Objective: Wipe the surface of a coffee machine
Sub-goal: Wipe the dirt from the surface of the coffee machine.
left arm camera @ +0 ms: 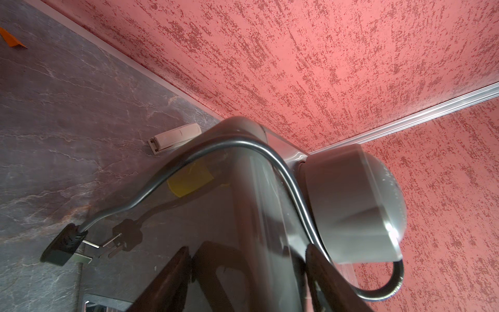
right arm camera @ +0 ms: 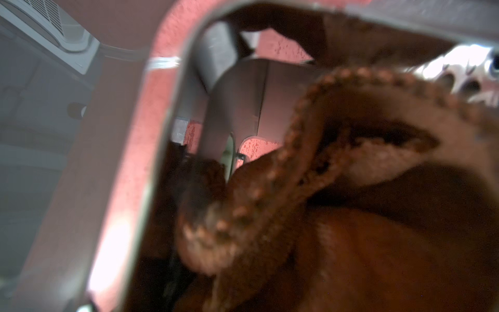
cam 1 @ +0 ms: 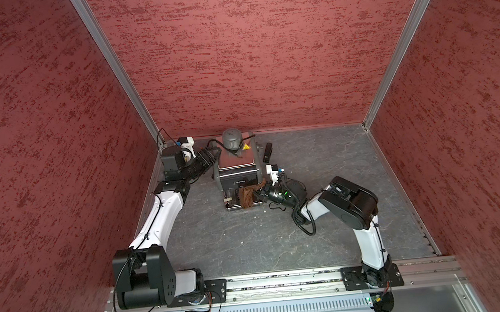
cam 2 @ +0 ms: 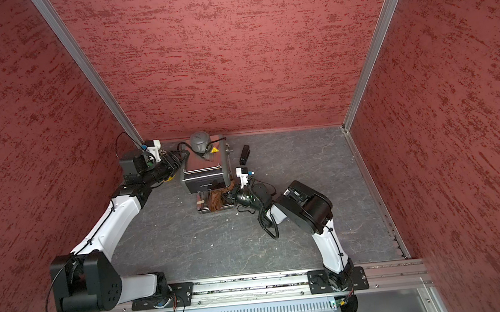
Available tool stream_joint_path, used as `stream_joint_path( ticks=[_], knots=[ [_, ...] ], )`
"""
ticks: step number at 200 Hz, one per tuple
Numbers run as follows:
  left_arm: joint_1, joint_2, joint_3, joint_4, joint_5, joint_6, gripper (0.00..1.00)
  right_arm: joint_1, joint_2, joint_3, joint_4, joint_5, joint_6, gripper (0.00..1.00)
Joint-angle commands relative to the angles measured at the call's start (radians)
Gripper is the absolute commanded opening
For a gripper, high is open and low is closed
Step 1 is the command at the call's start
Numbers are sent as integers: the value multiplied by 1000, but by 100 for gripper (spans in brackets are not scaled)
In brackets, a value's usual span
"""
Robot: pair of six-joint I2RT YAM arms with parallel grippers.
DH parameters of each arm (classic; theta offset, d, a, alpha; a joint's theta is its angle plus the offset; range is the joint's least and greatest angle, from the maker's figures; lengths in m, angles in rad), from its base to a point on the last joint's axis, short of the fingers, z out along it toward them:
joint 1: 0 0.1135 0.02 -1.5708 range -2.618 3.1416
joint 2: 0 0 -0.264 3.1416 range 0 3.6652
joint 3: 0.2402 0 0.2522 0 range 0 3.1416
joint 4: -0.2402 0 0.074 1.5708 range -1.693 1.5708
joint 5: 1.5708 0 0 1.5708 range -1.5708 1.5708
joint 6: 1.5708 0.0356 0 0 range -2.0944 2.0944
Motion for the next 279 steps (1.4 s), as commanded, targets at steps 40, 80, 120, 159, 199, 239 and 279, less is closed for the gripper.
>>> stream_joint_path(
  ticks=[40,80,120,159,199,239,279],
  knots=[
    [-7,1,-36,-63,28,23,67,38,55,69,93,83,83,0],
    [-2,5,-38,-53,31,19,67,63,88,99,108,118,123,0],
    [4,2,-37,-51,35,20,67,83,131,148,115,129,161,0],
    [10,-10,-51,-54,37,21,67,97,154,181,123,134,184,0],
    [14,-12,-56,-51,37,17,67,103,147,134,154,177,219,0],
    [13,-12,-50,-45,39,6,67,98,110,20,138,231,244,0],
    [15,-28,-49,-53,37,7,67,70,49,-78,12,246,203,0]
  ],
)
